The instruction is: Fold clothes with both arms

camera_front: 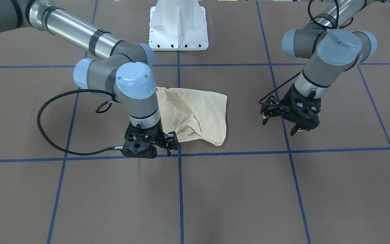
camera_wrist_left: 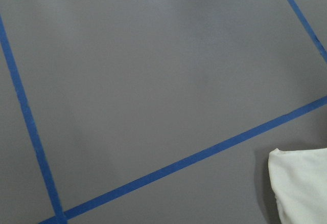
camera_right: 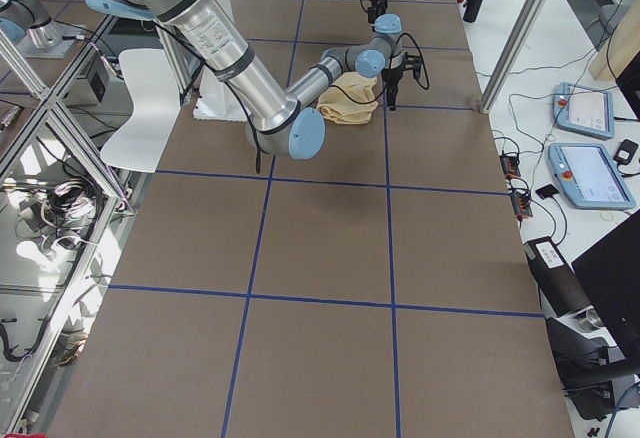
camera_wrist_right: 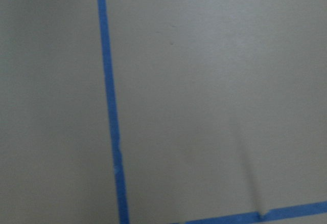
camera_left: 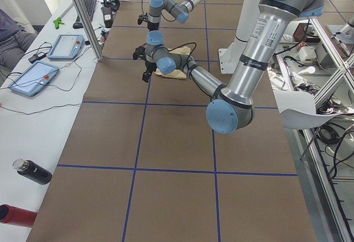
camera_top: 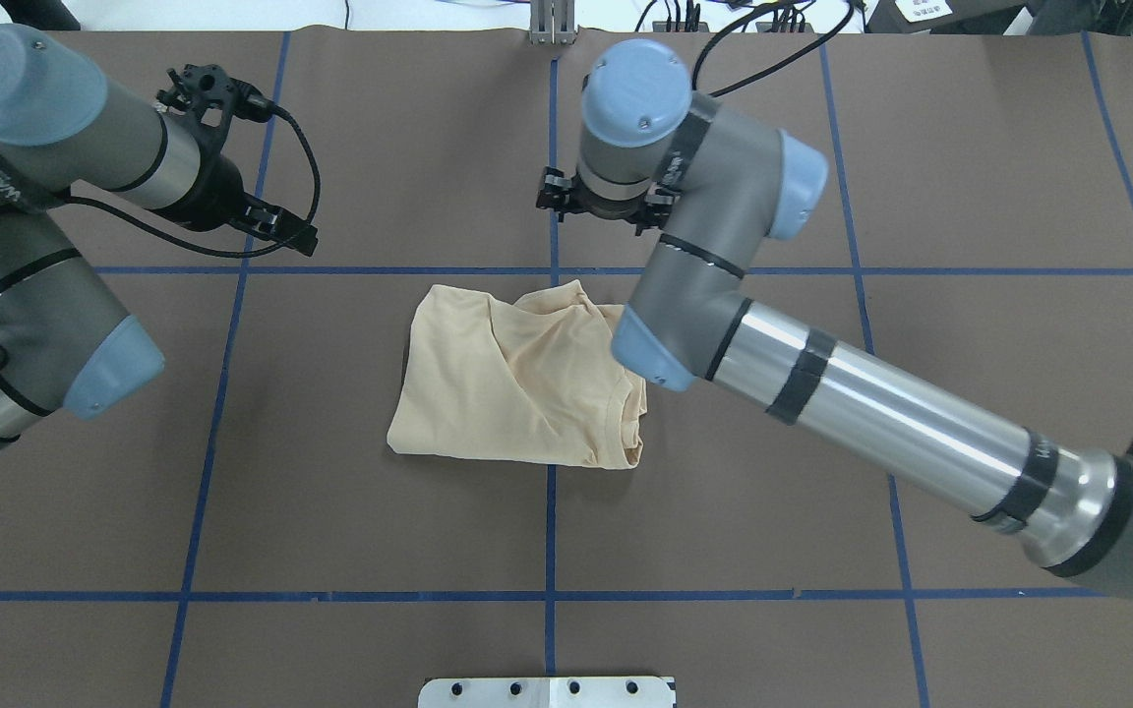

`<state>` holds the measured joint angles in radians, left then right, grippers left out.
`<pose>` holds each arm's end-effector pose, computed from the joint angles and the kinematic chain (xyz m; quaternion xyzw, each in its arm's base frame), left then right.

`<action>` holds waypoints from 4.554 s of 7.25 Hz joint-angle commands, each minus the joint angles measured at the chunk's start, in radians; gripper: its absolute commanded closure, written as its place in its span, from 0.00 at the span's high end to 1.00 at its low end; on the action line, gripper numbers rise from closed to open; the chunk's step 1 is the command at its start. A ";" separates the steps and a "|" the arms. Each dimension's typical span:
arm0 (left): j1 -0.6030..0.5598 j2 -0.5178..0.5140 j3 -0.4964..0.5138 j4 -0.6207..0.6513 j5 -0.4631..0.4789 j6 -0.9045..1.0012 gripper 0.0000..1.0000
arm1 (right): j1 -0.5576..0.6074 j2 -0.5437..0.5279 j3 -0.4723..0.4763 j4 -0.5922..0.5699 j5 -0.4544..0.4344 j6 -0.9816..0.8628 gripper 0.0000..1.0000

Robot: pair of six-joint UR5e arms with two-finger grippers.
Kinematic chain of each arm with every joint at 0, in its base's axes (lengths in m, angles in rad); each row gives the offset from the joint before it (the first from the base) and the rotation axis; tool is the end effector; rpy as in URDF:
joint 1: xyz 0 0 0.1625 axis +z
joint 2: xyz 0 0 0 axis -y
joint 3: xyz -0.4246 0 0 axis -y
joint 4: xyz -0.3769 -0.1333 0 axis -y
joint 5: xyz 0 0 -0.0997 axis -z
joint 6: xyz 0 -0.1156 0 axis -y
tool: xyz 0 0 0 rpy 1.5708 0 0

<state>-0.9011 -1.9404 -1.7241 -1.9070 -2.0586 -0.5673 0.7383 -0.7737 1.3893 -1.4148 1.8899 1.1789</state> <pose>0.3243 -0.5371 0.3614 0.2020 0.4132 0.1456 0.8759 -0.4964 -0.5829 0.2507 0.0746 -0.3926 0.0988 0.9113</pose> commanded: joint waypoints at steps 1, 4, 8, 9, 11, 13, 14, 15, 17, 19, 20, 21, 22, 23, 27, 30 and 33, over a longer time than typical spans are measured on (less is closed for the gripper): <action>-0.102 0.101 -0.025 0.003 0.000 0.192 1.00 | 0.137 -0.219 0.286 -0.169 0.114 -0.256 1.00; -0.367 0.242 -0.009 0.028 -0.083 0.617 1.00 | 0.382 -0.540 0.439 -0.196 0.281 -0.685 1.00; -0.588 0.415 -0.011 0.065 -0.146 0.767 1.00 | 0.712 -0.882 0.435 -0.194 0.443 -1.189 1.00; -0.587 0.437 0.015 0.087 -0.147 0.756 1.00 | 0.767 -0.954 0.439 -0.193 0.449 -1.194 1.00; -0.593 0.435 0.031 0.123 -0.155 0.762 1.00 | 0.812 -1.015 0.445 -0.190 0.439 -1.200 1.00; -0.601 0.420 0.008 0.329 -0.251 0.761 1.00 | 0.831 -1.065 0.458 -0.159 0.433 -1.234 1.00; -0.639 0.437 -0.011 0.344 -0.274 0.765 1.00 | 0.839 -1.076 0.459 -0.135 0.433 -1.234 1.00; -0.642 0.452 -0.012 0.386 -0.275 0.756 1.00 | 0.839 -1.072 0.459 -0.135 0.431 -1.222 1.00; -0.648 0.454 -0.018 0.401 -0.264 0.754 1.00 | 0.839 -1.070 0.458 -0.135 0.434 -1.220 1.00; -0.647 0.455 -0.035 0.399 -0.268 0.756 1.00 | 0.839 -1.067 0.458 -0.135 0.437 -1.217 1.00; -0.641 0.452 -0.031 0.395 -0.250 0.759 1.00 | 0.839 -1.066 0.458 -0.135 0.437 -1.217 1.00; -0.642 0.452 -0.052 0.393 -0.250 0.759 1.00 | 0.839 -1.064 0.459 -0.133 0.439 -1.217 1.00; -0.642 0.452 -0.052 0.391 -0.250 0.758 1.00 | 0.839 -1.064 0.458 -0.134 0.440 -1.216 1.00; -0.642 0.452 -0.054 0.391 -0.250 0.758 1.00 | 0.839 -1.064 0.461 -0.133 0.443 -1.216 1.00; -0.642 0.452 -0.054 0.391 -0.259 0.758 1.00 | 0.839 -1.064 0.470 -0.135 0.465 -1.214 1.00; -0.642 0.452 -0.055 0.390 -0.261 0.758 1.00 | 0.839 -1.064 0.481 -0.135 0.468 -1.179 1.00; -0.642 0.451 -0.055 0.388 -0.261 0.758 1.00 | 0.839 -1.064 0.479 -0.135 0.465 -1.170 1.00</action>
<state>-1.5432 -1.4884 -1.7794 -1.5174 -2.3186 0.1902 1.5769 -1.8377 1.8687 -1.5494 2.3547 0.0067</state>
